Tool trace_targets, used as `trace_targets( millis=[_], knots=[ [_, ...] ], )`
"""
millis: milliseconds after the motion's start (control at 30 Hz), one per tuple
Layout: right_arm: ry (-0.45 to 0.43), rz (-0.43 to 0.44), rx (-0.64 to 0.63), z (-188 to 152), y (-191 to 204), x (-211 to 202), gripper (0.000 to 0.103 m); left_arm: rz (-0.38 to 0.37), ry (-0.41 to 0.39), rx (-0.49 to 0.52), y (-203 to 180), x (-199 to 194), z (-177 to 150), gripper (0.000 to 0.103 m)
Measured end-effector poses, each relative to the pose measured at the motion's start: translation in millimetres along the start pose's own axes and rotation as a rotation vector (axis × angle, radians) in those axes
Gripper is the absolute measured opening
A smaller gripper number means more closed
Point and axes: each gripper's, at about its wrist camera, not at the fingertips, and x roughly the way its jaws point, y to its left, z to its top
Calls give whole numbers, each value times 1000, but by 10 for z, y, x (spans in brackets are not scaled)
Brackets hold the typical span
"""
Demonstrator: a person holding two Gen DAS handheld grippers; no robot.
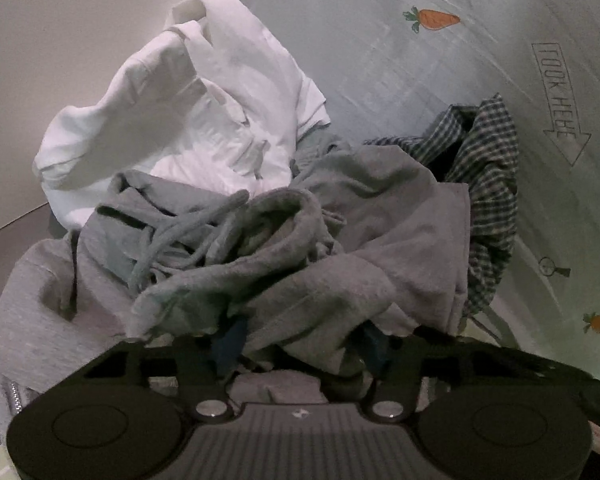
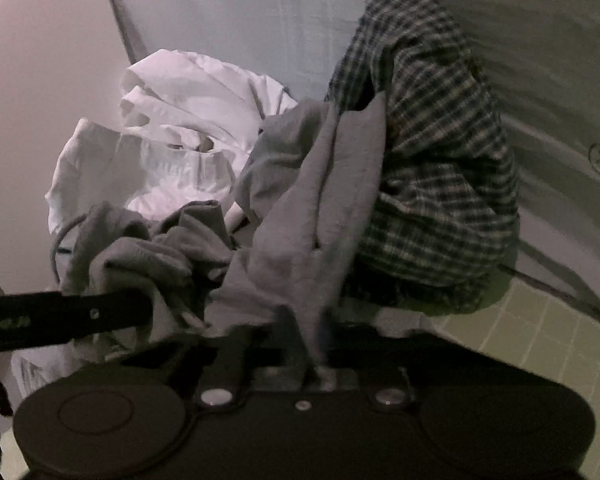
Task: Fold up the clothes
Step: 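Reach into the heap and close both grippers on the grey sweatpants, then lift the grey sweatpants out of the heap with both grippers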
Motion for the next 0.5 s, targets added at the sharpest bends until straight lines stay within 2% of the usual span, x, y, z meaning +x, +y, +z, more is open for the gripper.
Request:
trace_targets(
  millis=[133, 500],
  knots=[
    [-102, 15, -11, -1, -14, -268, 3, 3, 0, -17, 49, -108, -49, 56],
    [-391, -16, 37, 347, -37, -1497, 3, -17, -42, 13, -111, -731, -118, 55]
  ],
)
